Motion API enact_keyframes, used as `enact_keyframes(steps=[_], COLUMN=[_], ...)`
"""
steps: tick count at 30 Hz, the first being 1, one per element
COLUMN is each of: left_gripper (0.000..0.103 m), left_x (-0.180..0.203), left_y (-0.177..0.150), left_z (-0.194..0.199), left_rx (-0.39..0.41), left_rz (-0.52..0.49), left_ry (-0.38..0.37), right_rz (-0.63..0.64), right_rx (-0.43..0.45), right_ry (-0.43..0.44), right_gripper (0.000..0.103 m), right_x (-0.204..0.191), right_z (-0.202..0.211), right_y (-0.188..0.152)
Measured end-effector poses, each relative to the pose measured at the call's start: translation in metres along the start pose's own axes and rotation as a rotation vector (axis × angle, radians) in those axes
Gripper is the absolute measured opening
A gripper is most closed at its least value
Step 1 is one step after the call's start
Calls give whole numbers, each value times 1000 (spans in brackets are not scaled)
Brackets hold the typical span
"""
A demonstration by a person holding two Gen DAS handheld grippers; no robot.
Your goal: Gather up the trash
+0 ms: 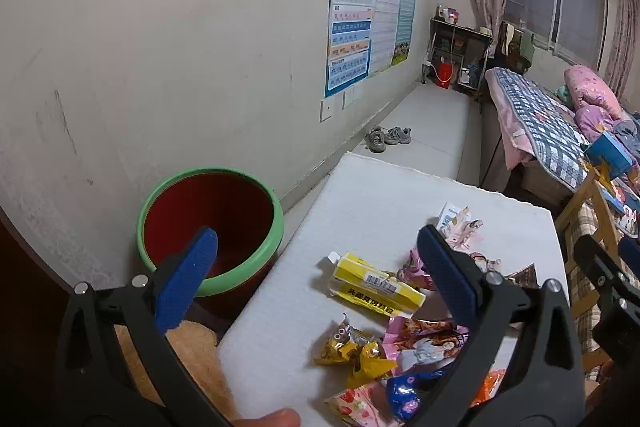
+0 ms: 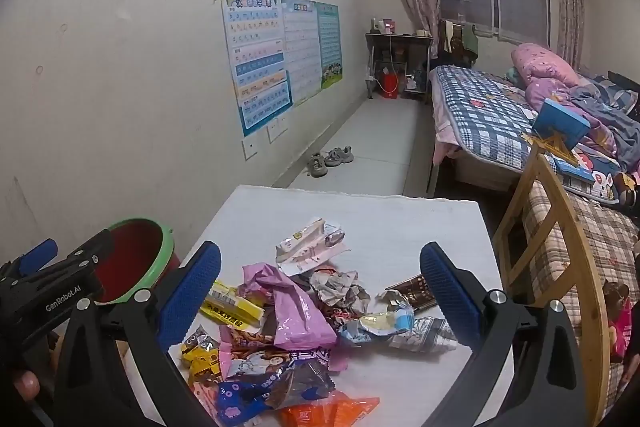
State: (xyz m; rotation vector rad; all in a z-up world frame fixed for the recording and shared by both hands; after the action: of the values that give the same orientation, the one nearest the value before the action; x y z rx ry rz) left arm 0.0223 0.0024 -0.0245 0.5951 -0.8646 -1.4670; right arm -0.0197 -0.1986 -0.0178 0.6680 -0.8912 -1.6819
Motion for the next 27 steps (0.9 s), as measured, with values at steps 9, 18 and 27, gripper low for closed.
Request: enact_keyframes(steps=[9, 18, 27], left_gripper=[98, 98, 98], left_x=[0, 0, -1], left_y=[-3, -4, -4], left_z=[0, -3, -3], left_rx=[-4, -16, -19], left_rz=[2, 6, 10], left_ry=[3, 10, 13], right_rz=[0, 1, 2], right_rx=[1, -2, -6], right_ry=[-1, -1, 3], right_gripper=[96, 96, 96], right_x=[-1, -1, -1], right_z=[0, 0, -1], right_y=[0, -1, -4])
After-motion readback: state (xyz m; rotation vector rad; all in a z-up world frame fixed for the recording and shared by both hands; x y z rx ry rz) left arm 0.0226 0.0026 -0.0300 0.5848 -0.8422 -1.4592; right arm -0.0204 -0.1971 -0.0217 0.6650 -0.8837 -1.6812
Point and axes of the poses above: each gripper's, at about its wrist camera, not at the fingertips, and z roughly against the way its jaws point, x to its right, y to its top, the point moved 2 cm from there along -z, roughly the way its jaws point, and after that the axes turned 10 degrees about -y, right-handed, at the moved point
